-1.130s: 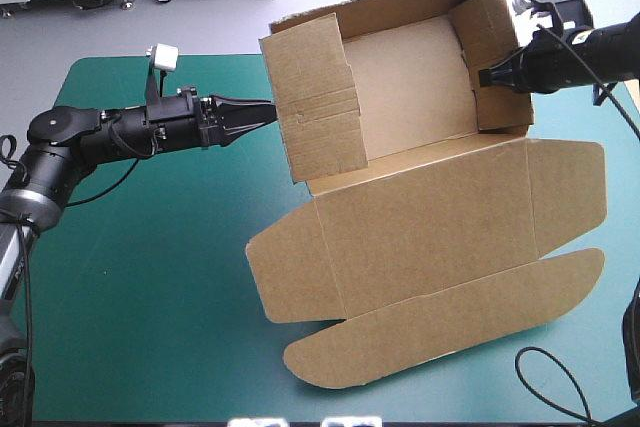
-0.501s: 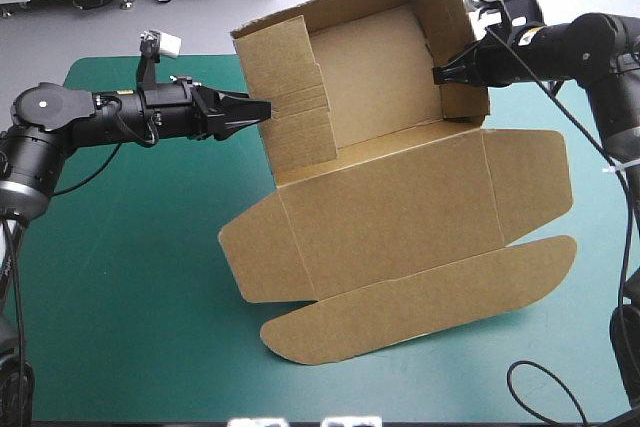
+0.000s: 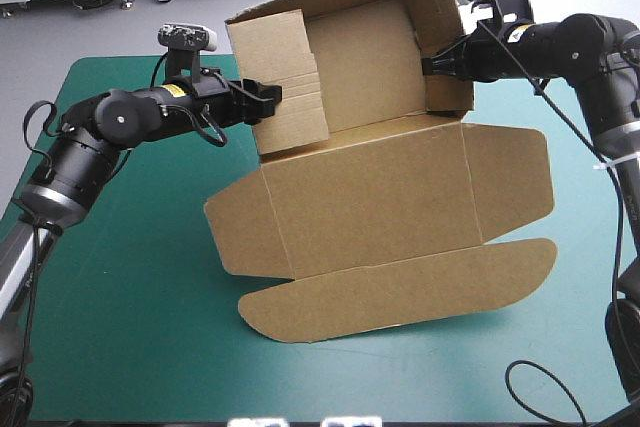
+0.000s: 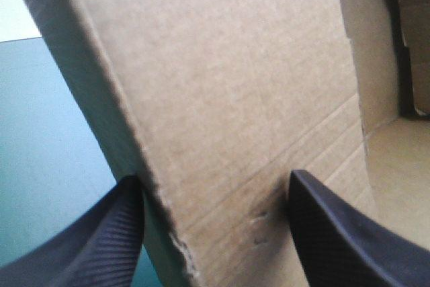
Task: Fold the box
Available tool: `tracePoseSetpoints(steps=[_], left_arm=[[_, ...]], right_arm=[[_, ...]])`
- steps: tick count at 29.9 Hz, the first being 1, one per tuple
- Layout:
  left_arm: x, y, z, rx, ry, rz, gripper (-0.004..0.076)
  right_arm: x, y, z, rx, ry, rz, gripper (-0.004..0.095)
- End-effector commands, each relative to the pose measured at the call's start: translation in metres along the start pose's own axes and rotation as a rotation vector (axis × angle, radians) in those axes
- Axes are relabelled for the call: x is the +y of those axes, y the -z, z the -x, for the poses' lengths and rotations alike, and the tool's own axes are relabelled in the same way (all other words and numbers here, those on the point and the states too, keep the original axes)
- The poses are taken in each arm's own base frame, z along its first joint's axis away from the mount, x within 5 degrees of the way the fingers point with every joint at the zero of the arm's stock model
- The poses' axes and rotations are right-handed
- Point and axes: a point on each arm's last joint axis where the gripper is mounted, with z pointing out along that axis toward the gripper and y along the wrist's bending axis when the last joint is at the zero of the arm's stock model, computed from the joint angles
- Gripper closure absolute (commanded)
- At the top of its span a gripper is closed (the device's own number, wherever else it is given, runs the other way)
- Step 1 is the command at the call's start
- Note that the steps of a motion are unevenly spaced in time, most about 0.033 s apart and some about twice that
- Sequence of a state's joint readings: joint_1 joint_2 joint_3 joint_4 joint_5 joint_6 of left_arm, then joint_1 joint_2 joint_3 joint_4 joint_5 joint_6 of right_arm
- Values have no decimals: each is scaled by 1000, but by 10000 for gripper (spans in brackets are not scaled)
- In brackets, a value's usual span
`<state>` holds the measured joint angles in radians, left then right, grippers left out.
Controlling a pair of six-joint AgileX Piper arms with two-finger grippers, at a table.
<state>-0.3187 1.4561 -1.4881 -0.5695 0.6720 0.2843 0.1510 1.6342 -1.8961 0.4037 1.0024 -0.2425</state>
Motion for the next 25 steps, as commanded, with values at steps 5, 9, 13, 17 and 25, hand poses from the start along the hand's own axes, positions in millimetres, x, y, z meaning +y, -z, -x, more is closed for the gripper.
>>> tracePoseSetpoints(steps=[5, 9, 13, 17, 25], left_arm=[[-1, 17, 13, -97, 60, 189, 324], [4, 18, 12, -85, 55, 241, 341], [2, 17, 11, -80, 72, 227, 482], [-1, 16, 8, -44, 41, 192, 673], [-3, -12, -4, 56, 45, 78, 733]], right_arm=[[26, 20, 16, -127, -86, 197, 925], [29, 21, 17, -134, -79, 229, 925], [25, 18, 12, -89, -55, 185, 925], [15, 6, 2, 21, -52, 122, 925], [-1, -43, -25, 287, -69, 87, 924]])
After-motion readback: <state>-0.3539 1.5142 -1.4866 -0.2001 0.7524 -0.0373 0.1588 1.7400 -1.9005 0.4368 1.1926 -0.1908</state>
